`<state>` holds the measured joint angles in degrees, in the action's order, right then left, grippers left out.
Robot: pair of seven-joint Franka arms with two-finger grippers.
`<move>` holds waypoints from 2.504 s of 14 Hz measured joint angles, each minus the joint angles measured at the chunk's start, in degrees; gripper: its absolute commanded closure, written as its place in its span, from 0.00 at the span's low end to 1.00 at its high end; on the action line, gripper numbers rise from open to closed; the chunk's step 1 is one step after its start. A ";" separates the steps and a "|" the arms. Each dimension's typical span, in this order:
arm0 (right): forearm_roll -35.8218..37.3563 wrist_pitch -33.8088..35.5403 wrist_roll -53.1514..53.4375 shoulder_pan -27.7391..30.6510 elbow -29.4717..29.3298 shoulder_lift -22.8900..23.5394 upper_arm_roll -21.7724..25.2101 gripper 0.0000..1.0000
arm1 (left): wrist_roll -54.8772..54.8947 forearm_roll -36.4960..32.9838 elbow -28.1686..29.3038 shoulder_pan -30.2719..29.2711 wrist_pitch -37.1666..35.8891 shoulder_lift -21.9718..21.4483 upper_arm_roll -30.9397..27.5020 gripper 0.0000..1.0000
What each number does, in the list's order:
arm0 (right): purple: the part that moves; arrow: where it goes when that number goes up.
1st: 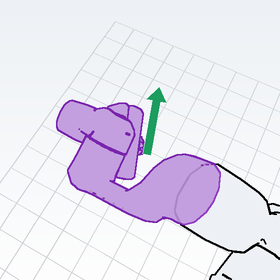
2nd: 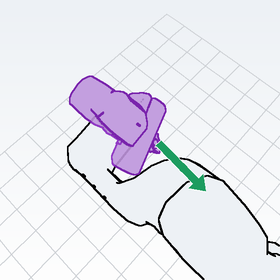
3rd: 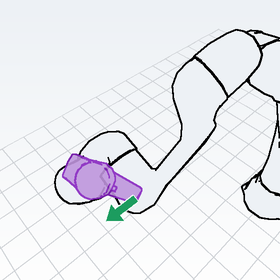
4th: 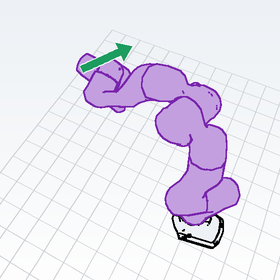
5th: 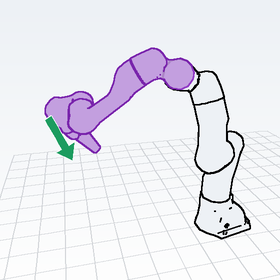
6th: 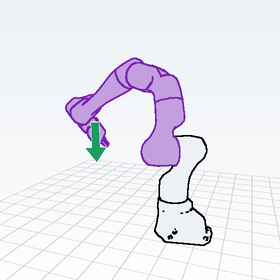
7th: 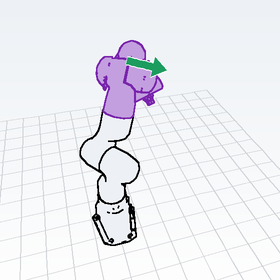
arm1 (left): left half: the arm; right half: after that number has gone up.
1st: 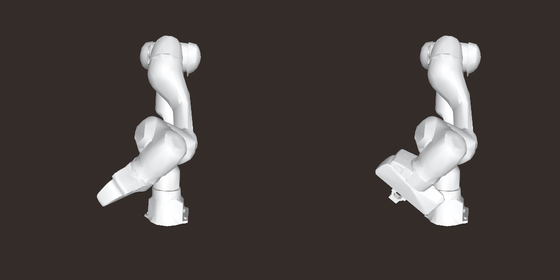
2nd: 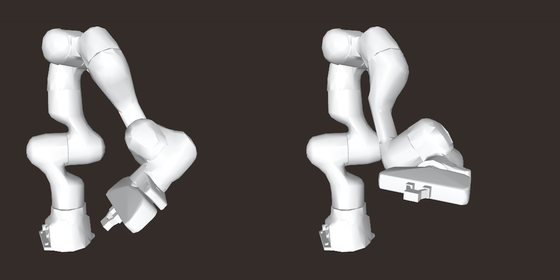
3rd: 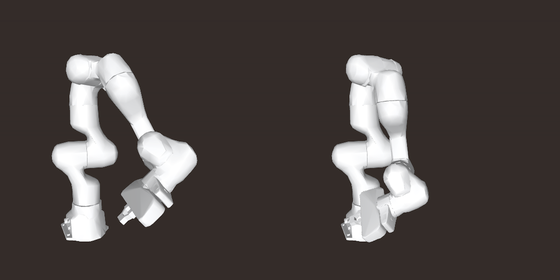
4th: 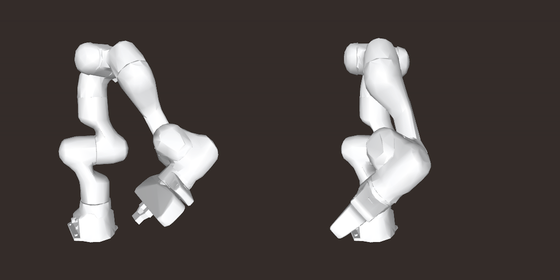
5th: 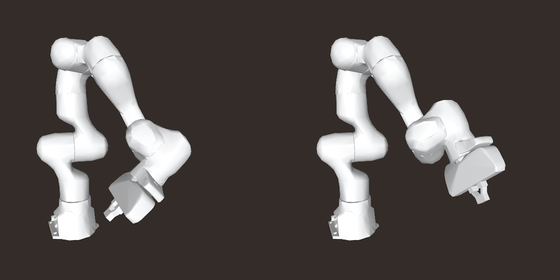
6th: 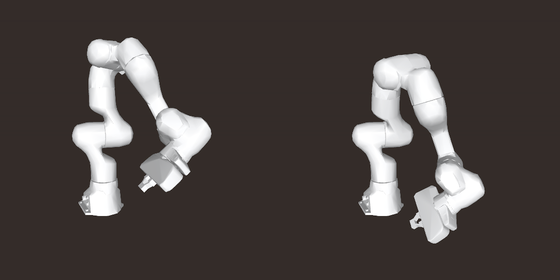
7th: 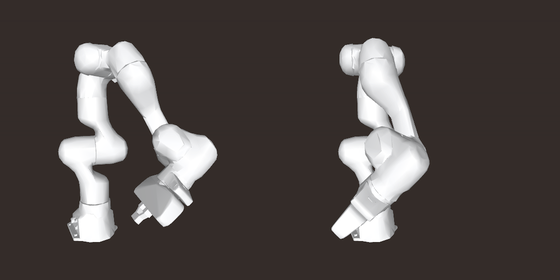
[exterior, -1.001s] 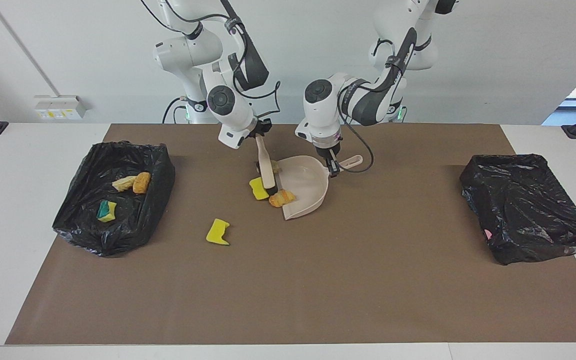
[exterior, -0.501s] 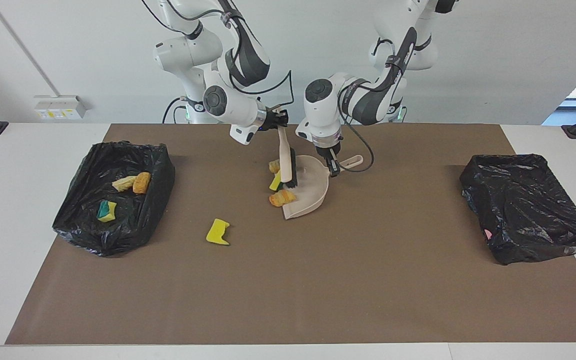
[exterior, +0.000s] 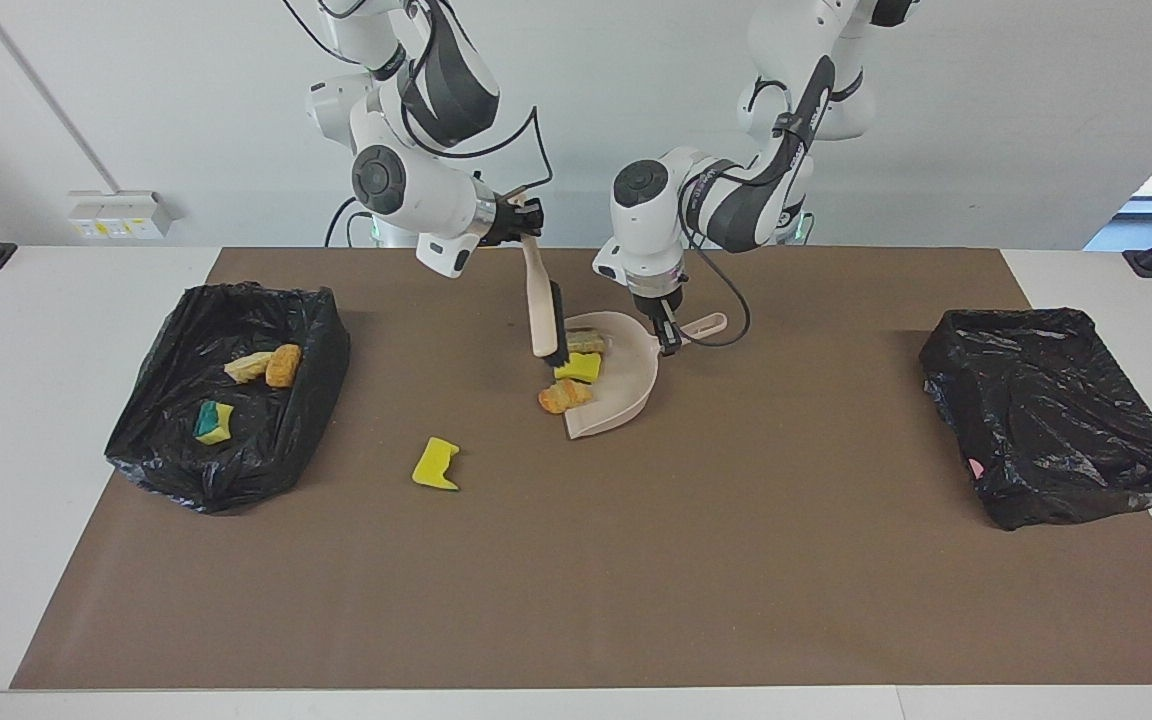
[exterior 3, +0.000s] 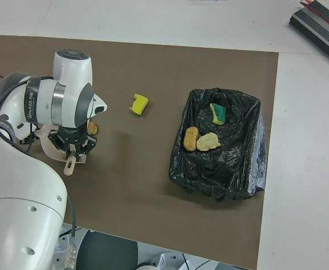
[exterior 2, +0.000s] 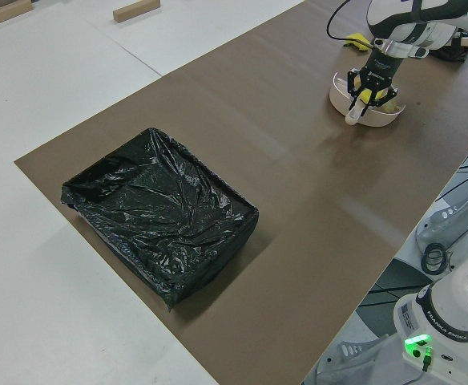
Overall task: Sweep and dump trash in bin
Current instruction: 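Sweep the sponge and bread pieces into the dustpan with the right gripper's brush, then brush the last pieces into the dustpan with the right gripper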
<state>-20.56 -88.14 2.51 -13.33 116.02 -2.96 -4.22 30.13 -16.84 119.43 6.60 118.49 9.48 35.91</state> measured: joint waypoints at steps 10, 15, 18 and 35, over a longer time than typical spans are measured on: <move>42.35 -11.45 -15.97 5.72 -13.37 16.70 0.16 1.00 | 0.00 0.05 0.00 -0.07 0.02 0.00 0.03 1.00; 44.71 -14.06 -16.09 5.38 -16.73 24.33 -0.55 1.00 | 0.00 0.06 0.03 -0.08 0.02 0.00 0.03 1.00; 35.47 -12.43 -16.29 4.28 -15.22 23.66 -1.03 1.00 | 0.00 0.06 0.04 -0.09 0.02 0.00 0.03 1.00; -1.38 -9.48 -2.36 -8.13 -2.18 14.44 -1.22 1.00 | 0.08 0.14 0.09 -0.52 0.01 0.00 -0.02 1.00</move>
<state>-21.94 -97.62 0.15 -21.47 113.84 11.47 -5.44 30.20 -16.70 119.52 6.08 118.50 9.48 35.89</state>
